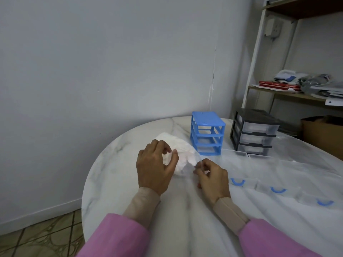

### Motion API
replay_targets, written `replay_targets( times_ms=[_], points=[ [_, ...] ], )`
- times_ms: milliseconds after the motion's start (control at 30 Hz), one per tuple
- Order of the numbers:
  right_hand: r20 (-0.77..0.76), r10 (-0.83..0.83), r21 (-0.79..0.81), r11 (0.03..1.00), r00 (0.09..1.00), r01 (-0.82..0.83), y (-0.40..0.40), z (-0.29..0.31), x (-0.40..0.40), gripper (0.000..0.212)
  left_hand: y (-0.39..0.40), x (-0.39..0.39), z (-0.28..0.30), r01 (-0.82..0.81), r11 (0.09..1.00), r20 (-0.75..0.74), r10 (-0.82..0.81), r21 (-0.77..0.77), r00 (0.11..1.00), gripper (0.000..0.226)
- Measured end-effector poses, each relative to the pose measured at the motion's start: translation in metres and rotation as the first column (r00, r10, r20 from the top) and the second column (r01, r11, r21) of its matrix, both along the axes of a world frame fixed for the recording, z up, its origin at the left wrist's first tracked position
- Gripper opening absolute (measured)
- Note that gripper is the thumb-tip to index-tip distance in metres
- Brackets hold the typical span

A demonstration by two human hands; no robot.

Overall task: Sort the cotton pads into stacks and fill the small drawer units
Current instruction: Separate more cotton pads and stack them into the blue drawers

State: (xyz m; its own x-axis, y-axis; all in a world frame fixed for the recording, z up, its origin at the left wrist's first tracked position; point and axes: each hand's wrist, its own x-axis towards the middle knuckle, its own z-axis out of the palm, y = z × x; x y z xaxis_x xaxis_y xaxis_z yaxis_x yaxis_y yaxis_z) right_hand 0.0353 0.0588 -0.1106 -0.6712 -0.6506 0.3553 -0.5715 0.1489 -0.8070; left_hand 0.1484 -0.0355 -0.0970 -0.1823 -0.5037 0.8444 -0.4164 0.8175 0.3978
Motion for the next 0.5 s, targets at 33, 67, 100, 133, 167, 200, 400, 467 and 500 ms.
replay_targets(
  times_ms=[33, 67, 100, 133, 167, 200, 400, 467, 500],
  points=[
    [-0.033, 0.019, -0.006, 1.0, 0.999, -0.019, 0.0, 0.0, 0.0, 0.01, 0.0, -0.001, -0.001, 0.042, 0.999, 0.043, -0.043, 0.024, 0.998, 0.024],
    [-0.064, 0.038, -0.003, 0.999, 0.997, -0.039, 0.0, 0.001, 0.0, 0.016, 0.0, -0.002, -0.003, 0.092, 0.994, 0.085, -0.096, 0.051, 0.992, 0.032],
    [-0.083, 0.052, 0.002, 0.999, 0.995, -0.052, 0.001, 0.001, 0.001, 0.021, -0.001, -0.003, -0.004, 0.151, 0.985, 0.12, -0.161, 0.084, 0.98, 0.041],
    [-0.093, 0.058, 0.004, 0.998, 0.994, -0.058, 0.001, 0.002, 0.001, 0.025, -0.002, -0.003, -0.006, 0.217, 0.969, 0.15, -0.233, 0.12, 0.961, 0.048],
    [-0.091, 0.058, -0.004, 0.998, 0.994, -0.059, 0.0, 0.002, 0.001, 0.026, -0.001, -0.003, -0.007, 0.283, 0.946, 0.172, -0.308, 0.156, 0.936, 0.054],
    [-0.078, 0.053, -0.021, 0.998, 0.996, -0.055, 0.001, 0.002, 0.001, 0.028, -0.001, -0.003, -0.009, 0.349, 0.915, 0.18, -0.385, 0.201, 0.905, 0.057],
    [0.036, 0.032, -0.12, 0.992, 0.999, -0.027, 0.001, 0.007, -0.009, 0.029, -0.008, -0.002, -0.015, 0.529, 0.8, 0.156, -0.583, 0.284, 0.798, 0.068],
    [0.072, 0.07, -0.161, 0.985, 0.995, -0.057, 0.002, 0.011, -0.013, 0.029, -0.012, -0.004, -0.016, 0.435, 0.876, 0.256, -0.478, 0.21, 0.84, 0.079],
    [0.08, 0.086, -0.165, 0.984, 0.993, -0.072, 0.003, 0.013, -0.015, 0.029, -0.011, -0.004, -0.015, 0.378, 0.905, 0.312, -0.422, 0.195, 0.851, 0.082]
  ],
)
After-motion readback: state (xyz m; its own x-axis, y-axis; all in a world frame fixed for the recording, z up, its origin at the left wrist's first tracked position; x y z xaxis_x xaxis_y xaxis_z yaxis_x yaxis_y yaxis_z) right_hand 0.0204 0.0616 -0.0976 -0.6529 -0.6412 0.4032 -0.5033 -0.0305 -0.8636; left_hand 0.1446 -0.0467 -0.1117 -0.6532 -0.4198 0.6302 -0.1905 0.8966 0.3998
